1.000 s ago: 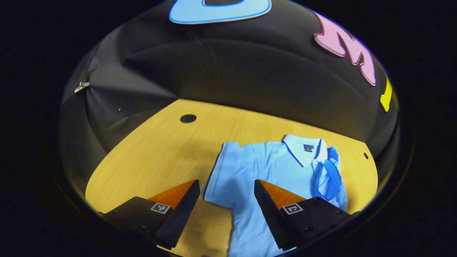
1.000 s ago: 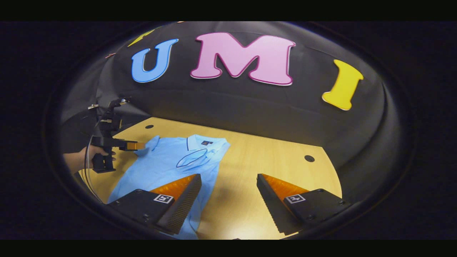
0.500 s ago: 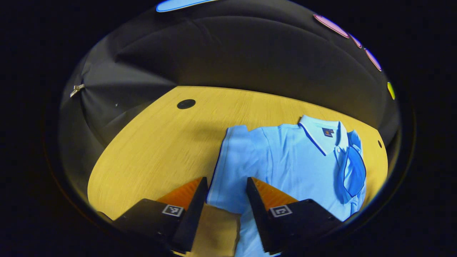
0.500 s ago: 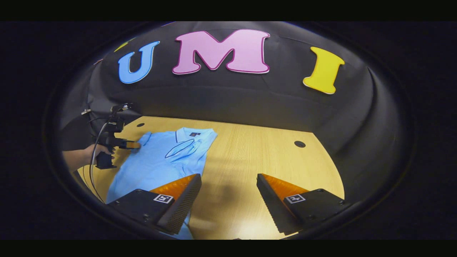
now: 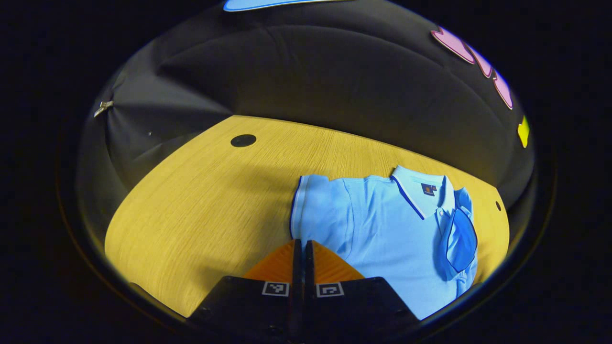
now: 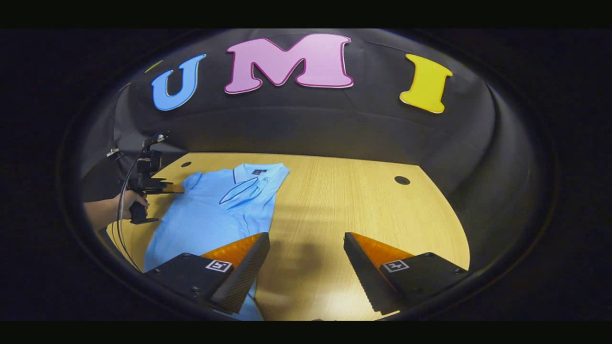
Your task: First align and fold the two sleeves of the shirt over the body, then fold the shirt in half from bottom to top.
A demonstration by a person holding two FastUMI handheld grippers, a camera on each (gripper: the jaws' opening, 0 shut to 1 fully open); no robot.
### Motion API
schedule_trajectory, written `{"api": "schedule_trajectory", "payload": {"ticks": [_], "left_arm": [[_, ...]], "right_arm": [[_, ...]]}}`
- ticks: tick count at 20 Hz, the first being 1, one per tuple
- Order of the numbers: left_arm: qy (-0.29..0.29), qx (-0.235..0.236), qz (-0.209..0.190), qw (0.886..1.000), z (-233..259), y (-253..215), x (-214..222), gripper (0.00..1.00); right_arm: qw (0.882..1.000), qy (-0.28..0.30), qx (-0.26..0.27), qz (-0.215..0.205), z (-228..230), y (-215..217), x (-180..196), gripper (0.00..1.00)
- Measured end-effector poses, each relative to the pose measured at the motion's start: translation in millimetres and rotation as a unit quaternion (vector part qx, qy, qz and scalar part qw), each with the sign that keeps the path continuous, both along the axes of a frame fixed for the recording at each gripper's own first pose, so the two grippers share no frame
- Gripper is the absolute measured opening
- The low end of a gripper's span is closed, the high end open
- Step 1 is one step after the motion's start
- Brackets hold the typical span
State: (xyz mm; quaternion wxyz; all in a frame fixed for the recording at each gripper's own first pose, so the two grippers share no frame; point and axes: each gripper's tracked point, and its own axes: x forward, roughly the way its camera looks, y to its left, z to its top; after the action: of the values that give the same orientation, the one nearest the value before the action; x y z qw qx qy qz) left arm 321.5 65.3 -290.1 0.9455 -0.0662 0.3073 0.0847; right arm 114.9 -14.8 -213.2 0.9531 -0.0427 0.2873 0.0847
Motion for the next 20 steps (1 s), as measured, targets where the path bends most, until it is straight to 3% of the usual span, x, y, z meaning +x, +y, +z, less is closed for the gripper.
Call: {"api": "schedule_trajectory", "payload": {"ticks": [4,10,12,16,17,18,19,20], "left_arm": [[-0.029,0.036,-0.023,0.999,29.5,-21.6,3.7,0.06],[-0.078,0.092,-0.137,0.983,87.8,-114.8,-6.2,0.06],[-0.079,0.077,-0.170,0.979,91.7,-153.7,-14.1,0.01],[-0.076,0.013,-0.241,0.968,89.2,-222.8,-41.0,0.13],[-0.079,0.003,-0.254,0.964,90.0,-231.2,-49.5,0.33],[-0.080,-0.001,-0.265,0.961,90.5,-235.7,-59.5,0.43],[-0.082,0.001,-0.272,0.959,90.1,-234.1,-71.1,0.66],[-0.083,0.008,-0.272,0.959,89.6,-227.4,-83.7,0.77]], "right_arm": [[1.000,-0.002,-0.005,-0.006,0.6,-7.5,-2.8,0.98],[1.000,0.005,0.001,-0.014,-3.3,-8.0,-9.4,0.98],[1.000,0.007,-0.003,-0.011,-5.5,-5.6,-13.4,0.98],[1.000,0.018,-0.002,-0.004,-12.5,1.0,-26.8,0.98],[1.000,0.022,-0.002,-0.002,-14.9,3.3,-30.5,0.98],[1.000,0.027,0.000,0.000,-17.7,5.6,-36.1,0.98],[0.999,0.033,0.004,0.002,-20.4,8.4,-42.1,0.98],[0.999,0.041,0.008,0.003,-24.0,11.4,-48.5,0.97]]}}
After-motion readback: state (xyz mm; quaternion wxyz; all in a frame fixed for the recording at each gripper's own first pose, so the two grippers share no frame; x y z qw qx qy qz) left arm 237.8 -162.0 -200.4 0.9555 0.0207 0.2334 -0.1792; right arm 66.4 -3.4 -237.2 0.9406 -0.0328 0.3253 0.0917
